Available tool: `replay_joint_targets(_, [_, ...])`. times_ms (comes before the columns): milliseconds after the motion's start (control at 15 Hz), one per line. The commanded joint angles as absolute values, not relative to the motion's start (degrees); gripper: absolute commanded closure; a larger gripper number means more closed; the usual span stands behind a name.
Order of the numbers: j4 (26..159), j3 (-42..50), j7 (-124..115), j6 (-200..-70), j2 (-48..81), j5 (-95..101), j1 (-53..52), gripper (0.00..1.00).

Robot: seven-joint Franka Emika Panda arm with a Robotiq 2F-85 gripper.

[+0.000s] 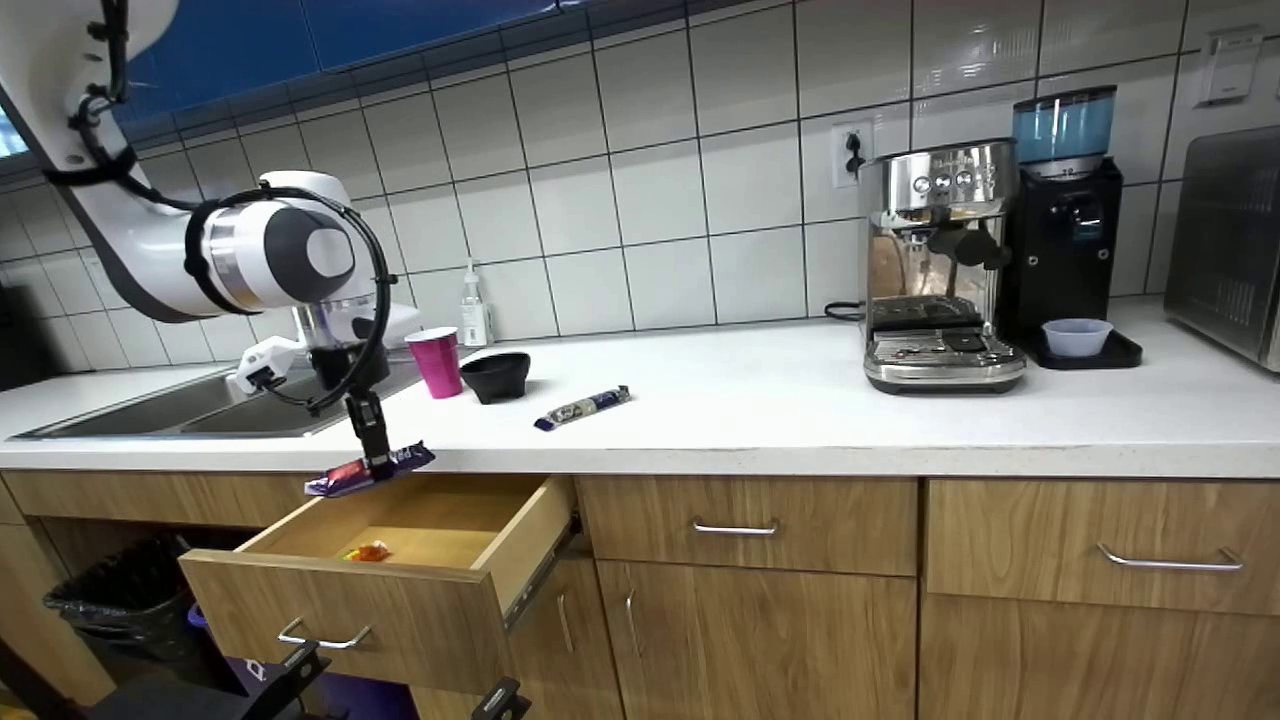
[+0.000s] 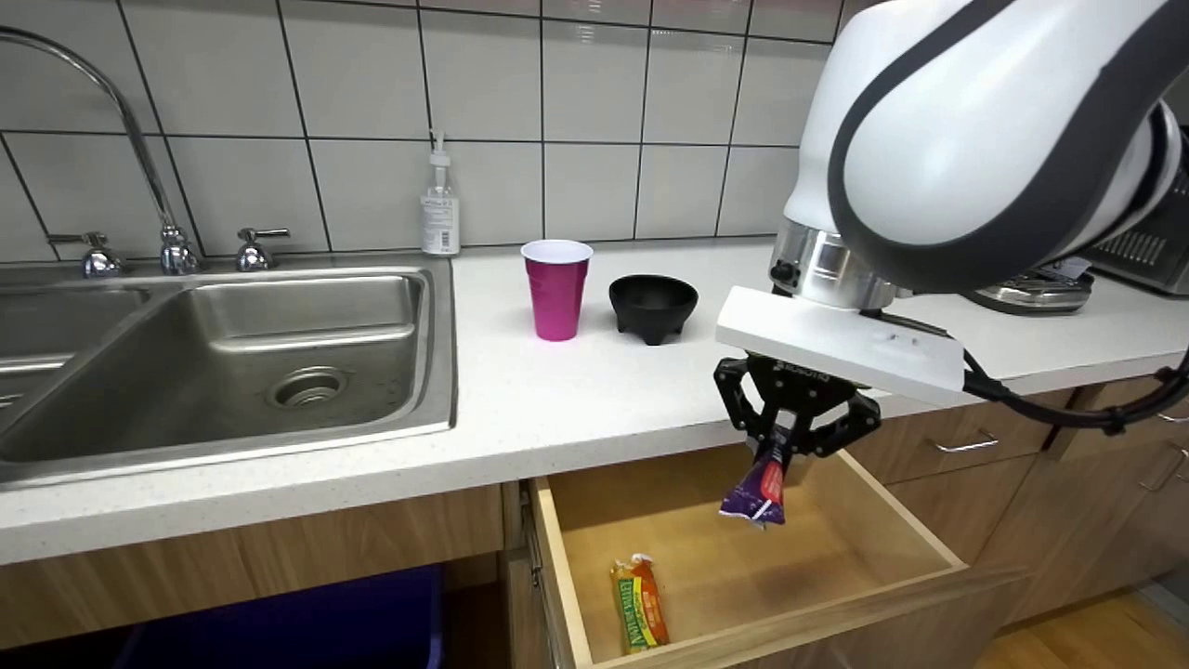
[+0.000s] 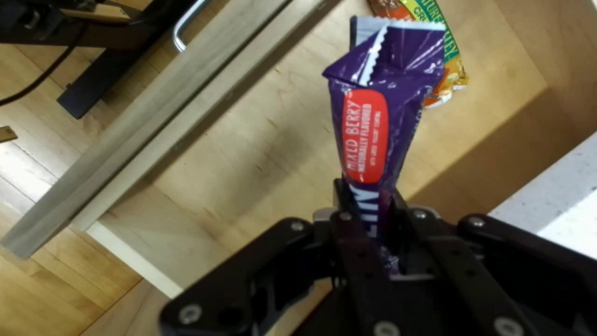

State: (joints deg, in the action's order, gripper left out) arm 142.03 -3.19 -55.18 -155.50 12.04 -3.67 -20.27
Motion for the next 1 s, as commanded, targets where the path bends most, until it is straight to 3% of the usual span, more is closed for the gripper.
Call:
replay_joint_targets(0, [146.25, -4.58, -60.57, -159.28, 9.97, -2.27, -20.70, 0.96])
replay_joint_targets(933, [143.91, -3.71, -66.54, -169.33, 19.36, -2.50, -23.44, 0.96])
